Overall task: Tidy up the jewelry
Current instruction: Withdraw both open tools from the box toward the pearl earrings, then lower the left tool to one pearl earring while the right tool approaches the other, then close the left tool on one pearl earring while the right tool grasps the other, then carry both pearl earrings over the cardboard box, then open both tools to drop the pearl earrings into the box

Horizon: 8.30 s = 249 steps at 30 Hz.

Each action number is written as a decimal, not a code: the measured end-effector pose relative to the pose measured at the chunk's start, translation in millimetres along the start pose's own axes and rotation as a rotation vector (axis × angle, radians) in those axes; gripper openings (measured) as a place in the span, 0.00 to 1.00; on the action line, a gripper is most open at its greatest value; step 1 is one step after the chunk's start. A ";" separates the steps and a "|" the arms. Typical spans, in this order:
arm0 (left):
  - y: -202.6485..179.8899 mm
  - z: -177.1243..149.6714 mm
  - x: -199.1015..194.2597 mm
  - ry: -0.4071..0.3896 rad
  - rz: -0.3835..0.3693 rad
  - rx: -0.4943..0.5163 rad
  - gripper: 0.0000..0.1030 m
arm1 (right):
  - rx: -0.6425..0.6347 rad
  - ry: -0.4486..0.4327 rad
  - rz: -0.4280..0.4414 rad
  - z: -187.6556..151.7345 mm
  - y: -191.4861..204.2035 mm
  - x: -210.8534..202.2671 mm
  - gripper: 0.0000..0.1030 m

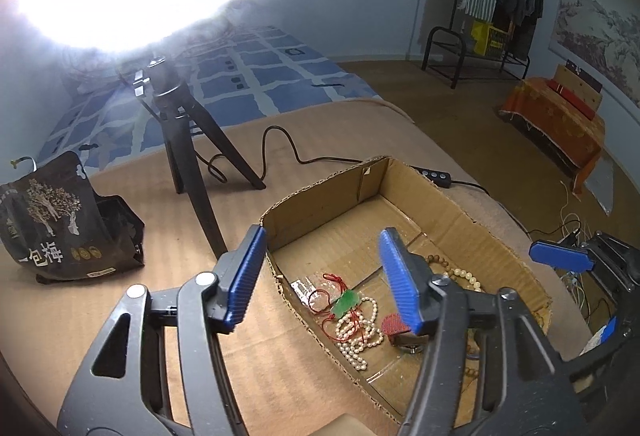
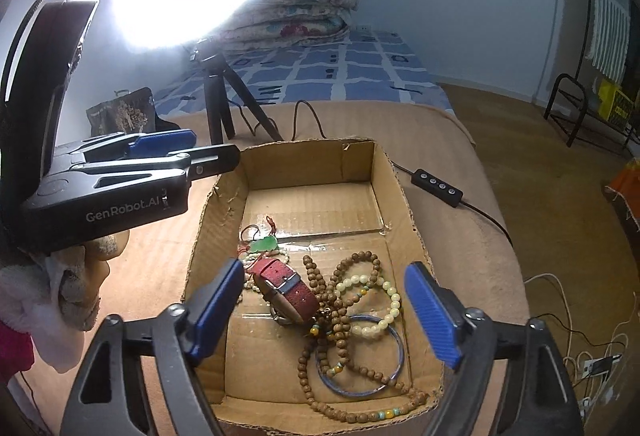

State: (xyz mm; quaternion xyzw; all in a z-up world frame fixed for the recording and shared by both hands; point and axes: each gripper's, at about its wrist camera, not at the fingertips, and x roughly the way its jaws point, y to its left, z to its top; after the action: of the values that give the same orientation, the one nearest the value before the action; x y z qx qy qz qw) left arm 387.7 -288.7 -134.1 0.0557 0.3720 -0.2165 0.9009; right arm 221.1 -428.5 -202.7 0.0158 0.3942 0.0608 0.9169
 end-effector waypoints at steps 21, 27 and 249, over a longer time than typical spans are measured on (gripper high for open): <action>19.1 -7.0 -52.6 -0.025 0.025 0.005 0.72 | -0.062 -0.037 -0.057 -0.9 38.2 -35.0 1.00; 28.1 -10.2 -78.0 -0.043 0.026 -0.006 0.72 | -0.094 -0.053 -0.054 -1.4 57.0 -49.2 1.00; -61.5 -67.8 -49.8 -0.038 -0.150 0.117 0.40 | 0.022 -0.093 -0.053 30.1 -4.9 0.0 0.74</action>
State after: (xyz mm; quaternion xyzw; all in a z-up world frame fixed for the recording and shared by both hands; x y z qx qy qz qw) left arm 286.0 -309.0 -144.5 0.0762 0.3445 -0.3058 0.8843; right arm 243.4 -432.7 -182.3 0.0181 0.3519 0.0315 0.9353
